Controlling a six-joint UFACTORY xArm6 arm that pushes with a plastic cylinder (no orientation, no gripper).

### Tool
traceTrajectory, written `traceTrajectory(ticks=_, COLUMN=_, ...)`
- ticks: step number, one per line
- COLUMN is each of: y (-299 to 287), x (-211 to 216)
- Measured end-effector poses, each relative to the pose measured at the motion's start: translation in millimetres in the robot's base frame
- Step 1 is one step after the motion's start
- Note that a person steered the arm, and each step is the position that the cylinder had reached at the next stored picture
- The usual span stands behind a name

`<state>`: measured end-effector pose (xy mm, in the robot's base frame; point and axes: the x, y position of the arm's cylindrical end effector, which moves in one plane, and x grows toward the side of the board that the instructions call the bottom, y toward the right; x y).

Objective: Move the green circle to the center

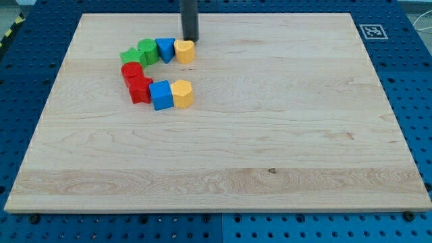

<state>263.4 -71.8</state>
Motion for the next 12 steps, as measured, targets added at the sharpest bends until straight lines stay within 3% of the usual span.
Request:
traceTrajectory(ticks=1, y=-54.9, x=10.1)
traceTrajectory(ticks=2, y=-110.4, x=51.5)
traceTrajectory(ticks=3, y=-97.4, x=76.1)
traceTrajectory(ticks=5, y=-82.6, x=76.9)
traceTrajectory(ticks=7, y=-142.7, x=97.8)
traceTrajectory(ticks=8, y=-141.5, x=108.6)
traceTrajectory(ticks=9, y=-126.8, x=81.0)
traceTrajectory(ticks=12, y=-60.3, x=52.4)
